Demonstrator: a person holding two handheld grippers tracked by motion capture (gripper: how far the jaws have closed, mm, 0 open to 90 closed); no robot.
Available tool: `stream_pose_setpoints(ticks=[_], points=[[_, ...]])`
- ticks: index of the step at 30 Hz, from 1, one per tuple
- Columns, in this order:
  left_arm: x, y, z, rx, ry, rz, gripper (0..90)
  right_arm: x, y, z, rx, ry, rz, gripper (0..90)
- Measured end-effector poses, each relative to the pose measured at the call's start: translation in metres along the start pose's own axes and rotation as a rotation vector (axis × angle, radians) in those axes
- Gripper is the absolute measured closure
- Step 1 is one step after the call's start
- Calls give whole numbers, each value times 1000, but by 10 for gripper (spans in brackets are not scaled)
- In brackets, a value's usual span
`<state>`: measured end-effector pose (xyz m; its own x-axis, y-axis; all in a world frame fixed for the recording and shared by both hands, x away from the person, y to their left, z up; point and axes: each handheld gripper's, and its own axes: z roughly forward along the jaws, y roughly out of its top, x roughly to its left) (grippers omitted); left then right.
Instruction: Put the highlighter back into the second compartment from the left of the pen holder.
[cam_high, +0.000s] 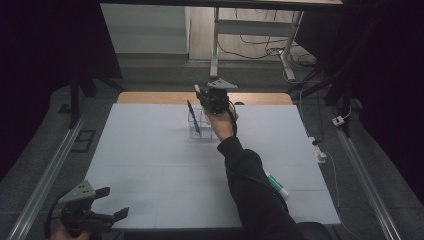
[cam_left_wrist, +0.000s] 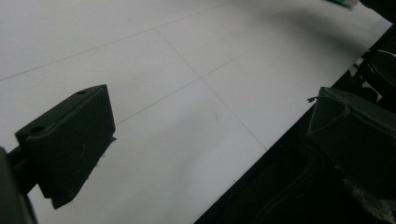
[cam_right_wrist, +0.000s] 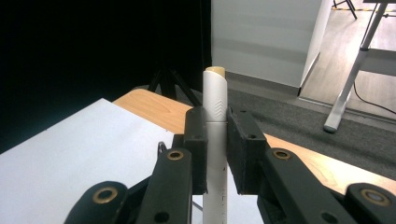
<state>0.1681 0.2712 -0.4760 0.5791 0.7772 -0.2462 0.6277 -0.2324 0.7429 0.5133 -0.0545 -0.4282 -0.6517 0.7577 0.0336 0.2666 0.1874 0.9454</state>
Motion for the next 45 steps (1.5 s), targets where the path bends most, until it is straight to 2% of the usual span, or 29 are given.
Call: stream_pose_setpoints(ticks=[8, 13, 23, 30, 36, 42, 45], points=[[0, 0, 0, 2, 1, 0, 5, -3, -12, 0, 49, 26, 6, 764], [0, 0, 0, 2, 1, 1, 5, -4, -12, -2, 72, 42, -3, 680], [0, 0, 1, 5, 0, -3, 4, -9, 2, -23, 105, 53, -86, 529], [0, 1, 1, 8, 1, -3, 3, -13, 3, -39, 137, 58, -93, 447], [0, 1, 1, 7, 3, -4, 3, -13, 2, -52, 169, 90, -85, 364], [0, 1, 1, 9, 3, -3, 2, -9, -2, -65, 203, 111, -130, 273], [0, 1, 1, 10, 3, -3, 2, -8, -6, -73, 225, 122, -133, 244]])
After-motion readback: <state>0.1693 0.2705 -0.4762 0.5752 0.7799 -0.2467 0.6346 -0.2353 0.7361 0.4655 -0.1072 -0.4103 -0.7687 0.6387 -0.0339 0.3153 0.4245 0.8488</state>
